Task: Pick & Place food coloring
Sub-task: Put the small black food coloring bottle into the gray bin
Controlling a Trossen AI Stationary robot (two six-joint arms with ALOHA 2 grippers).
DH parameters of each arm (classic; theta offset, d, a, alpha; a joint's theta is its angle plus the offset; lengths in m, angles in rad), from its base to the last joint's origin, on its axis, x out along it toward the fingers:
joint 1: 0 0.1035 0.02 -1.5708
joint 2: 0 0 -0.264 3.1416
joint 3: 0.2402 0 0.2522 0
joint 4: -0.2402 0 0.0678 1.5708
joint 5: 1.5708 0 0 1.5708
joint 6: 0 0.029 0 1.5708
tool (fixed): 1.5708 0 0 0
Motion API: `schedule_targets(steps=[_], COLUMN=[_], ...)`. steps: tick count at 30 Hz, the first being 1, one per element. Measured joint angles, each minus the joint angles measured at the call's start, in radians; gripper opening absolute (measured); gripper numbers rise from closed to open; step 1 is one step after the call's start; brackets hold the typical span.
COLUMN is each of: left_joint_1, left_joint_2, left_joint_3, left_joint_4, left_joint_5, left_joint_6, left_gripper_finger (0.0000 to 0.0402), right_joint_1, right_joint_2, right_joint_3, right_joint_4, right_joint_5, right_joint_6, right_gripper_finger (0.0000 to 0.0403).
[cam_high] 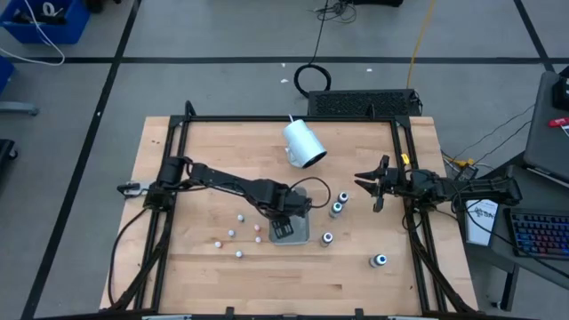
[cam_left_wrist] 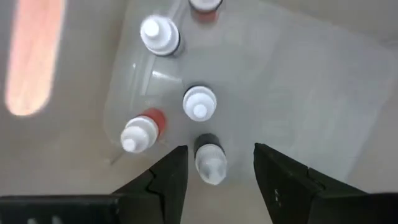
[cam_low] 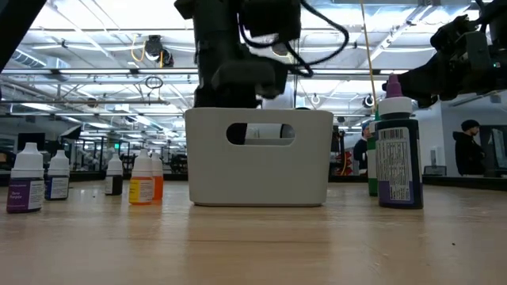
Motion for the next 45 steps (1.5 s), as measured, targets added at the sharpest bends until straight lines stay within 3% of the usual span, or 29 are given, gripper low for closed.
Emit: schedule_targets(steps=[7,13,16,20,27,36,45], left_joint_1=[-0.002,-0.040,-0.076,-0.109,-0.137,-0.132,-0.133], left_joint_2=[-0.100,-0.188,-0.198,-0.191,-0.187,-0.213,-0.356], left_joint_3=[0.001,0.002,0.002,0.001,-0.102,-0.270,-0.392], left_joint_4=[-0.059,-0.230,-0.339,-0.432,-0.422,-0.311,-0.155], left_joint_5=[-0.031,-0.277,-0.326,-0.297,-0.210,-0.127,-0.126], left_joint_6=[-0.018,-0.155,-0.273,-0.376,-0.462,-0.461,-0.471], left_gripper_finger=[0.0186,0.0186,0.0186,0.0186,0.0186,0.0186,0.0186], right_joint_1=[0.000,0.000,0.000,0.000,0.000,0.000,0.000], right_joint_2=[0.000,0.000,0.000,0.000,0.000,0.000,0.000], right_joint_3=[0.000,0.000,0.000,0.000,0.000,0.000,0.000], right_joint_4=[0.001,0.002,0.003,0.003,0.003,0.002,0.003], right_joint_5=[0.000,0.000,0.000,0.000,0.000,0.000,0.000], right_joint_6=[0.000,0.000,0.000,0.000,0.000,0.000,0.000], right_gripper_finger=[0.0077,0.0077,0.0077,0.0077,0.0077,0.0077,0.0077])
